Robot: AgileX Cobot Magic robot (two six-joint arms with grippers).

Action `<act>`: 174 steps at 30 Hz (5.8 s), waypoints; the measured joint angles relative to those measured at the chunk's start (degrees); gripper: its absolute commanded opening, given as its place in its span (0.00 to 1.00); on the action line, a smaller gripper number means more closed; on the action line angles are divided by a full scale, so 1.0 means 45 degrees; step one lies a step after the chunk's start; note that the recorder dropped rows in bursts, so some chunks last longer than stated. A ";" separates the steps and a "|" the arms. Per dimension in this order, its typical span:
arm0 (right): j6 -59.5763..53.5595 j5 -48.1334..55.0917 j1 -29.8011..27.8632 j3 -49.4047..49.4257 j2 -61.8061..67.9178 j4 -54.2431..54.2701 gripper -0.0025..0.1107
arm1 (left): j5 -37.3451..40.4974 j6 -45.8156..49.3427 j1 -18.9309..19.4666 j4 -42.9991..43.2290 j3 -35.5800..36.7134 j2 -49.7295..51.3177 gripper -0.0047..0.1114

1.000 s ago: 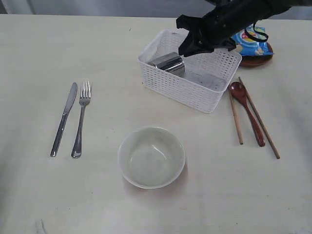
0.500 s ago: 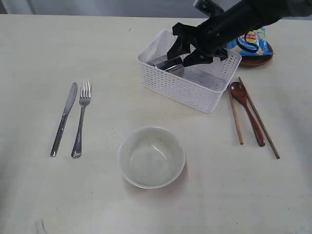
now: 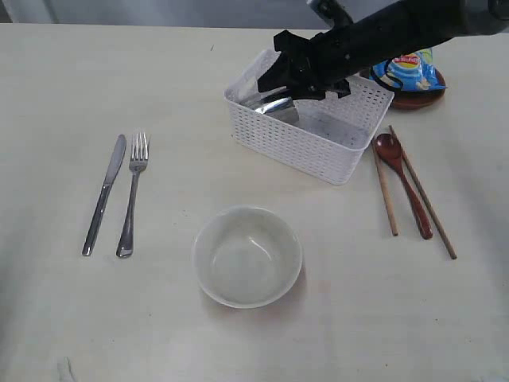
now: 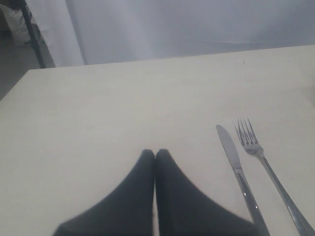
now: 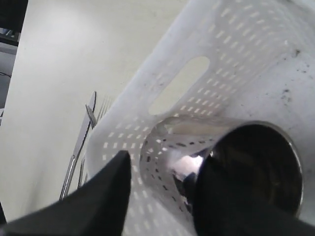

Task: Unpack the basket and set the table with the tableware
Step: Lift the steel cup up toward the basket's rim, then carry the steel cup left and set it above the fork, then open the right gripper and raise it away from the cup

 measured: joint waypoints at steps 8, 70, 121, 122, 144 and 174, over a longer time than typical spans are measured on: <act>-0.0226 0.0374 0.0000 0.0000 0.0000 0.0051 0.02 | 0.0000 0.0000 0.0000 0.0000 0.0000 0.0000 0.04; 1.0194 0.1218 0.8449 -1.3737 0.4931 -1.5805 0.02 | 0.0000 0.0000 0.0000 0.0000 0.0000 0.0000 0.04; 1.0215 0.0933 0.8449 -1.3767 0.5837 -1.5273 0.02 | 0.0000 0.0000 0.0000 0.0000 0.0000 0.0000 0.04; 1.0215 0.0933 0.8449 -1.3767 0.5837 -1.5273 0.02 | 0.0000 0.0000 0.0000 0.0000 0.0000 0.0000 0.04; 1.0243 -0.0334 0.8449 -1.3767 0.5666 -1.5406 0.31 | 0.0000 0.0000 0.0000 0.0000 0.0000 0.0000 0.04; 0.8594 0.3589 0.8688 -1.1740 -0.0721 -1.2501 0.02 | 0.0000 0.0000 0.0000 0.0000 0.0000 0.0000 0.04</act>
